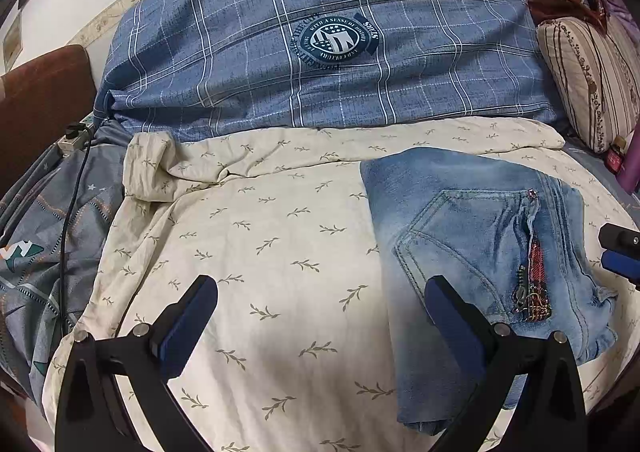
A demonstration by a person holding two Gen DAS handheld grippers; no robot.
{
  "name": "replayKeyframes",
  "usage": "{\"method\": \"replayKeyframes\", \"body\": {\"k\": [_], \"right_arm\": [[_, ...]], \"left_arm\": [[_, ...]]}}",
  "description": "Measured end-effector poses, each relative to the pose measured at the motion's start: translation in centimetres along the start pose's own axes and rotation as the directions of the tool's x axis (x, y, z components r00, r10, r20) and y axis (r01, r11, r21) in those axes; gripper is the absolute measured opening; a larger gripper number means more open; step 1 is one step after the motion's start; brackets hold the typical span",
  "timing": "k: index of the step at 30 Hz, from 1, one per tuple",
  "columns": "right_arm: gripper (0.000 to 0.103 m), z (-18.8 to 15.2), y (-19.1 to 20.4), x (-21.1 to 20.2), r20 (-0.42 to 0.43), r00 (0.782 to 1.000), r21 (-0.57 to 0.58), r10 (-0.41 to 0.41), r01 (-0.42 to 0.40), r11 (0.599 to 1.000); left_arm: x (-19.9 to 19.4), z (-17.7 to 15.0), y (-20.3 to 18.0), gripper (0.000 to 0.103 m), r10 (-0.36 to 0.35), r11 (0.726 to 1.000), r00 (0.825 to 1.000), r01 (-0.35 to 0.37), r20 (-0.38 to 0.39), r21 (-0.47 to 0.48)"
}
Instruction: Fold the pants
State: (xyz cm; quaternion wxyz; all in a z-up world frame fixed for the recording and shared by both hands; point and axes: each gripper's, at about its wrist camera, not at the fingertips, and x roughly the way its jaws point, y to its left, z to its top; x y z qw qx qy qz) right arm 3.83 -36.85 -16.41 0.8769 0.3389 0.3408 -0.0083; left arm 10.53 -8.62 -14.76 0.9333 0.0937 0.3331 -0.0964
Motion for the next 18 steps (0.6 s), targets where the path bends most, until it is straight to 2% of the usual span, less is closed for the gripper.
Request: {"method": "replayKeyframes", "body": {"k": [18], "right_arm": [[0.065, 0.02, 0.00, 0.03, -0.003, 1.000, 0.001, 0.003, -0.003, 1.000]], "left_arm": [[0.04, 0.04, -0.14, 0.103, -0.016, 1.000, 1.000, 0.016, -0.010, 0.009]]}}
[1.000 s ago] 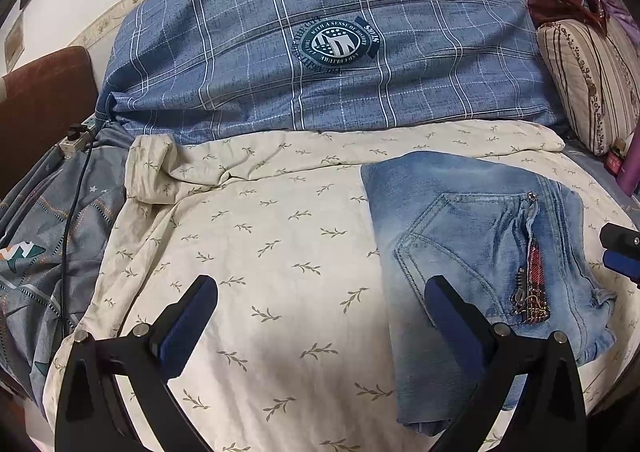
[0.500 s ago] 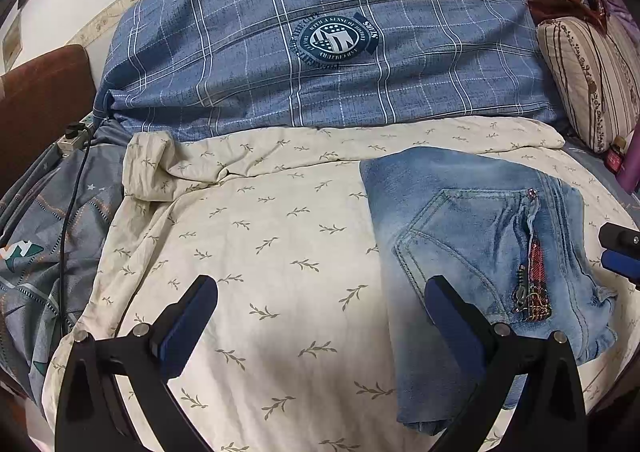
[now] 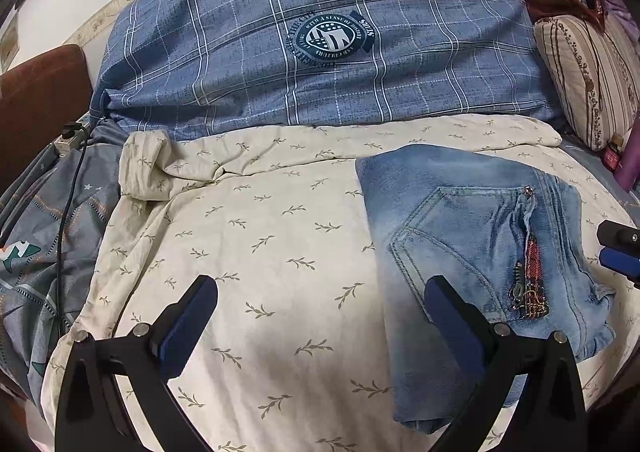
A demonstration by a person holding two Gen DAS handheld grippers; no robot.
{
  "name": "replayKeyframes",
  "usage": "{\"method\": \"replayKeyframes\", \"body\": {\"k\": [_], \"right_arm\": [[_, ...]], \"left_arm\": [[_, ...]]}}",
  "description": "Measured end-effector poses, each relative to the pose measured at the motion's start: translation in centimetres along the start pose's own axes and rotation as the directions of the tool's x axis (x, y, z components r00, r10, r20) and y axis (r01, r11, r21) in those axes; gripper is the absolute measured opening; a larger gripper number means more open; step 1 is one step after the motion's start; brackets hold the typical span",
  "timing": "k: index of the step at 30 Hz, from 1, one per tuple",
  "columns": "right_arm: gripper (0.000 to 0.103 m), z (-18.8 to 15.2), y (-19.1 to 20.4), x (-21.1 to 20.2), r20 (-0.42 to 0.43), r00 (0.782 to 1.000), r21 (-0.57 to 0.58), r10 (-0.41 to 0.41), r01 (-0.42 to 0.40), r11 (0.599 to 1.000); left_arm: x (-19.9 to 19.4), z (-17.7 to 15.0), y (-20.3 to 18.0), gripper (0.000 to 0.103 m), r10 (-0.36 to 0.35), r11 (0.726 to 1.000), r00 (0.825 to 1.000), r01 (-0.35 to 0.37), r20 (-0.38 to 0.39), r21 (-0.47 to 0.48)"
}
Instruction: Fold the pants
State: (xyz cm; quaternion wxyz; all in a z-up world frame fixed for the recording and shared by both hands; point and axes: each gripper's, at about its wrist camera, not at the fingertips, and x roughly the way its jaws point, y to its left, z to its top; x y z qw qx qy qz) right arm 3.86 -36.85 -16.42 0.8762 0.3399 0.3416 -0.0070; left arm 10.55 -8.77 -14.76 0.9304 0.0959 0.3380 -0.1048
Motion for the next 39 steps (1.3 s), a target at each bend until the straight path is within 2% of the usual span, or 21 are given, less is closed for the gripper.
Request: {"method": "replayKeyframes", "body": {"k": [39], "right_arm": [[0.066, -0.38, -0.05, 0.36, -0.032, 0.999, -0.001, 0.007, -0.007, 1.000]], "left_arm": [[-0.13, -0.04, -0.93, 0.103, -0.021, 0.999, 1.000, 0.021, -0.008, 0.030]]}}
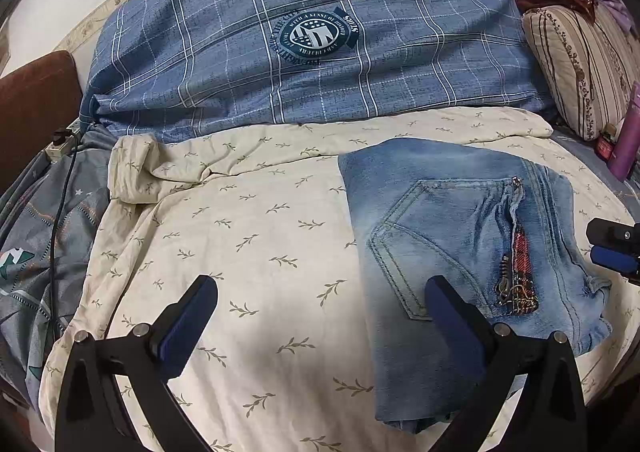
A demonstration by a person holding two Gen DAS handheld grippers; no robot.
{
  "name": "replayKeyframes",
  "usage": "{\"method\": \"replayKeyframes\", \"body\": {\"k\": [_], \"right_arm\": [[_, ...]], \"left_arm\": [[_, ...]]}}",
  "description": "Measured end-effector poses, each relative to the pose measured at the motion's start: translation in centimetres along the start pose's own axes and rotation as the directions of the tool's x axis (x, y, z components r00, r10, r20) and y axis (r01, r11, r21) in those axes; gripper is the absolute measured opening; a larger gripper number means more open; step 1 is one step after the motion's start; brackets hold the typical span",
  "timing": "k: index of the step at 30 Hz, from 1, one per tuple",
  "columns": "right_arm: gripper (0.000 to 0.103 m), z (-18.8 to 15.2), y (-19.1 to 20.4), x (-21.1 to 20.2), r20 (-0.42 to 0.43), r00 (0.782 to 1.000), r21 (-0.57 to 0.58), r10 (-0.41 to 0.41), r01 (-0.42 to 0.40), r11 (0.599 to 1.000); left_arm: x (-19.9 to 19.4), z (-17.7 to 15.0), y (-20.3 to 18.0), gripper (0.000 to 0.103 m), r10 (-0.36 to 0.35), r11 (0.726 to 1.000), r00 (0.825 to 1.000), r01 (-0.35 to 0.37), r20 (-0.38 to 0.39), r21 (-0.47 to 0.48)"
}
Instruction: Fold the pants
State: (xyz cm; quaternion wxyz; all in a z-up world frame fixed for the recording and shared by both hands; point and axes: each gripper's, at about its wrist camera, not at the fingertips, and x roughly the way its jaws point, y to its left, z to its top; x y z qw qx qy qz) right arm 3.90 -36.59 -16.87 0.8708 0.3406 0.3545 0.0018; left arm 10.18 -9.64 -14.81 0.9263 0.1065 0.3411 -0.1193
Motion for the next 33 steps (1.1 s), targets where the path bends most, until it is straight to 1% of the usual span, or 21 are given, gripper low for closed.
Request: {"method": "replayKeyframes", "body": {"k": [33], "right_arm": [[0.065, -0.21, 0.06, 0.40, -0.013, 1.000, 0.002, -0.001, 0.001, 1.000]], "left_arm": [[0.26, 0.06, -0.16, 0.103, -0.009, 1.000, 1.000, 0.009, -0.019, 0.003]]}}
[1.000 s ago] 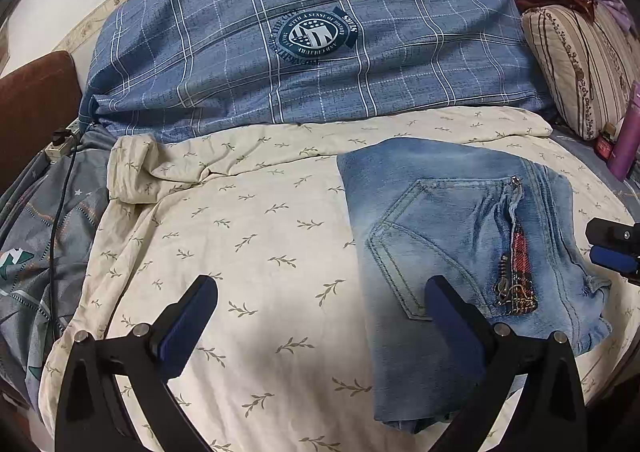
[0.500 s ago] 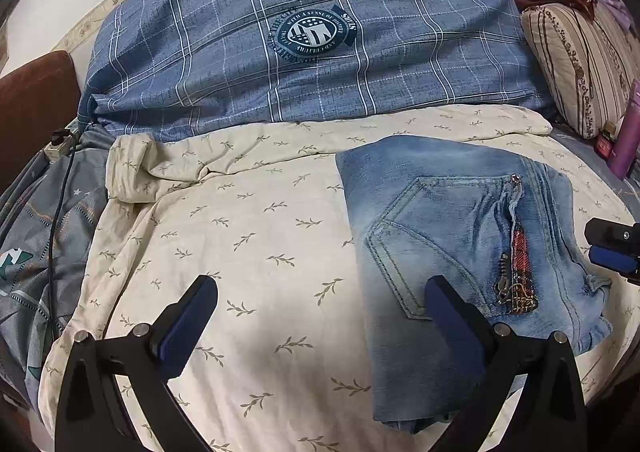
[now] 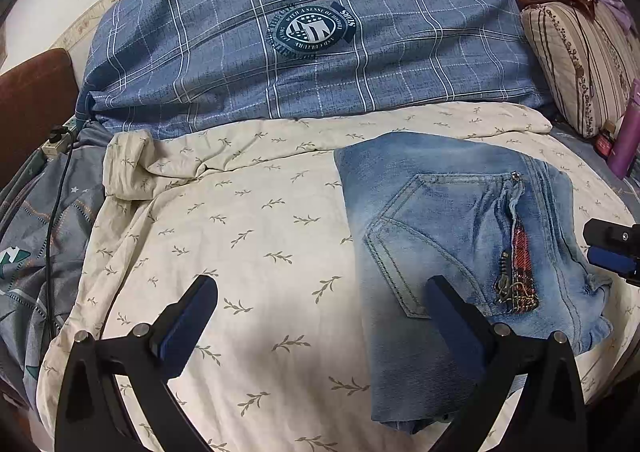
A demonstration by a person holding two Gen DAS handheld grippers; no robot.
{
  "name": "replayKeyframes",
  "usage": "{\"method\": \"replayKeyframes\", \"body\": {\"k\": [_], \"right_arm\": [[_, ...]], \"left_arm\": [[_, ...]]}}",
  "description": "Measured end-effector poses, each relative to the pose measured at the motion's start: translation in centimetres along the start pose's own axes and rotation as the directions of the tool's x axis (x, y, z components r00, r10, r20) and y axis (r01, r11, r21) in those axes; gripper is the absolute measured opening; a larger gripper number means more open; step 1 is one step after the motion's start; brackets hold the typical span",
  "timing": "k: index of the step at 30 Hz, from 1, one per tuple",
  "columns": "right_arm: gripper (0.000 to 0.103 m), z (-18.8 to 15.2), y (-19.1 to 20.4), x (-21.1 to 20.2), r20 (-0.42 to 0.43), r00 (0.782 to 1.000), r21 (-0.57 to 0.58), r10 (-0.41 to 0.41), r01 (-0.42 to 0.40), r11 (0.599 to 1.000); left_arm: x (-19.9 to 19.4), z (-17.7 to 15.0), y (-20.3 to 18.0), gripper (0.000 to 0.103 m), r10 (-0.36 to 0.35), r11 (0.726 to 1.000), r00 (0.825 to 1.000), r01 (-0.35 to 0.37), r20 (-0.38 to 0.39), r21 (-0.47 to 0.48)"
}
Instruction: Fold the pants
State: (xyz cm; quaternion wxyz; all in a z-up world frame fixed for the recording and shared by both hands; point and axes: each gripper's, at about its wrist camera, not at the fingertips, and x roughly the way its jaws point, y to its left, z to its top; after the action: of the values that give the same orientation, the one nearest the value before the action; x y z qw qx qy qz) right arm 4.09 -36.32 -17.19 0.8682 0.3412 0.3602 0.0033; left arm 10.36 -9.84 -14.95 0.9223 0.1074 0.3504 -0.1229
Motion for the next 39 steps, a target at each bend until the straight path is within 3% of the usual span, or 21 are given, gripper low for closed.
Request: {"method": "replayKeyframes", "body": {"k": [39], "right_arm": [[0.065, -0.13, 0.05, 0.07, -0.004, 1.000, 0.001, 0.000, 0.000, 1.000]], "left_arm": [[0.01, 0.15, -0.32, 0.103, -0.007, 1.000, 1.000, 0.007, -0.004, 0.013]]}}
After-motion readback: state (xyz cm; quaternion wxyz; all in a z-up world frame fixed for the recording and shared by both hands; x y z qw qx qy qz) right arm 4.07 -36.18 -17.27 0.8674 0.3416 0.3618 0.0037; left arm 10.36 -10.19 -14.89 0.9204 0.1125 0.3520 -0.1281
